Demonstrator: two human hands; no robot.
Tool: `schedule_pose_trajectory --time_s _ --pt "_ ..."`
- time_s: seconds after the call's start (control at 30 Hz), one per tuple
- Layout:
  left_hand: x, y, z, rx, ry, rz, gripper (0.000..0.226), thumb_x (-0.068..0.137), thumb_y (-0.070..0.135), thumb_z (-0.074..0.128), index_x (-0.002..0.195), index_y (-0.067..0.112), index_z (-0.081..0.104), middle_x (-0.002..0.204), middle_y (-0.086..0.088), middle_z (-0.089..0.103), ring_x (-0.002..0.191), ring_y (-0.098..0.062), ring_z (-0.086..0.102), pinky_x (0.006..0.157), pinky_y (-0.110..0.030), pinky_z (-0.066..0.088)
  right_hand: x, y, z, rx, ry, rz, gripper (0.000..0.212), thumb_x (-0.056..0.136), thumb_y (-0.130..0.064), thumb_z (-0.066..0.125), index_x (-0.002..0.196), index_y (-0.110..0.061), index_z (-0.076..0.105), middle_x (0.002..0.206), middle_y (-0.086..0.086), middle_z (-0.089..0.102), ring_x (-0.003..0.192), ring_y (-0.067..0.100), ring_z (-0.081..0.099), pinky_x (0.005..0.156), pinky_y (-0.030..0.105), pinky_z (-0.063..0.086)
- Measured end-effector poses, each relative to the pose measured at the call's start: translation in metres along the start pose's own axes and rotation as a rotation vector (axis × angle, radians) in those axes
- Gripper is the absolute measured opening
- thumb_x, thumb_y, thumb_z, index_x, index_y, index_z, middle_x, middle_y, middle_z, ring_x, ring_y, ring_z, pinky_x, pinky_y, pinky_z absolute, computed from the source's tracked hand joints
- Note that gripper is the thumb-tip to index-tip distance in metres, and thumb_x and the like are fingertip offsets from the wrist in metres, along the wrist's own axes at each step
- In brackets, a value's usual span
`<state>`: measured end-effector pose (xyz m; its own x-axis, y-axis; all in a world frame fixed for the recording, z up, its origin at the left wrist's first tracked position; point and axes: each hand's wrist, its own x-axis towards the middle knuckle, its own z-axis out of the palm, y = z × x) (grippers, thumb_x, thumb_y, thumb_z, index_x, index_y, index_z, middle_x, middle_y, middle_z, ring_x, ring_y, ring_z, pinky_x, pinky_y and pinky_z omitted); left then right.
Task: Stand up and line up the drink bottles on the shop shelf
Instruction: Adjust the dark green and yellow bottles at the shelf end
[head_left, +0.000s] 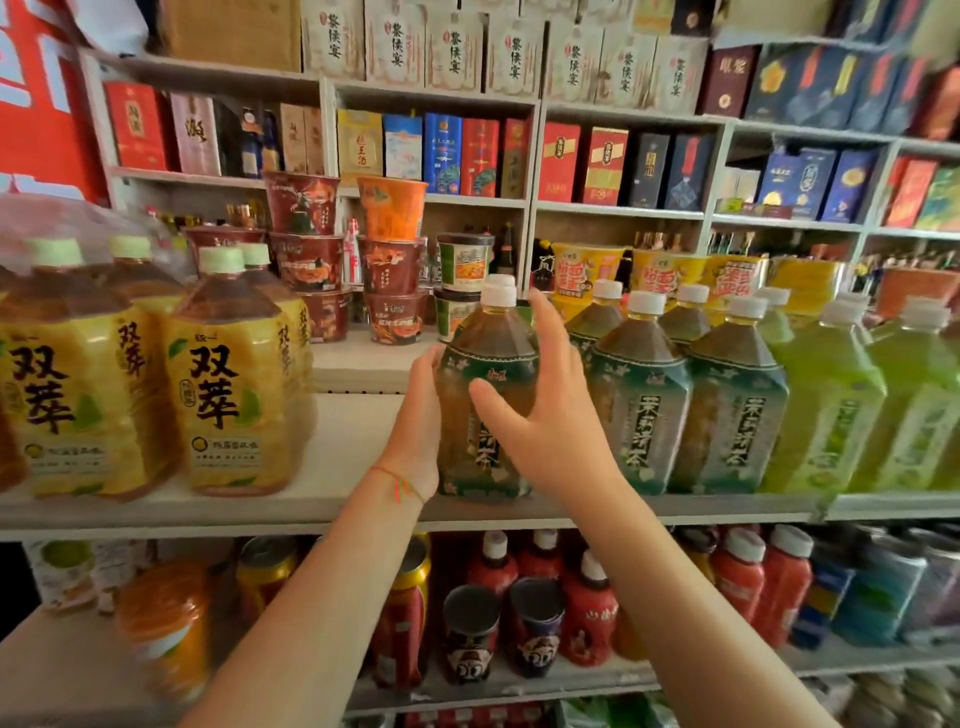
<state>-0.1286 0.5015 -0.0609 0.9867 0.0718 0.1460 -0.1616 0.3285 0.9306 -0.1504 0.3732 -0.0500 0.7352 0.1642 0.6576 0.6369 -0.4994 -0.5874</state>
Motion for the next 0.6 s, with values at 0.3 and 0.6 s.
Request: schedule_pose_trajectory --time_s 0.3,0.6 --pt "0.005 -0.002 0.027 -0.012 -0.005 -0.009 0.045 0.105 0.046 0.033 0.108 0.023 0.072 0.089 -0.003 0.078 0.078 -0.014 0.075 0.067 -0.029 0.060 0.020 0.014 -0.016 -0.705 -0.006 -0.236 0.060 0.092 -0.067 0.040 0.145 -0.041 0.039 0.136 0.011 0.052 0.134 0.031 0.042 0.118 0.061 0.013" --pt "0.004 -0.013 0.049 0.019 0.133 0.110 0.040 0.106 0.035 0.035 0.106 0.020 0.072 0.086 0.005 0.076 0.077 -0.005 0.072 0.069 -0.024 0.057 0.020 0.027 -0.025 -0.707 0.086 -0.304 0.055 0.092 -0.064 0.044 0.138 -0.035 0.050 0.121 0.014 0.059 0.125 0.036 0.050 0.120 0.059 0.012"
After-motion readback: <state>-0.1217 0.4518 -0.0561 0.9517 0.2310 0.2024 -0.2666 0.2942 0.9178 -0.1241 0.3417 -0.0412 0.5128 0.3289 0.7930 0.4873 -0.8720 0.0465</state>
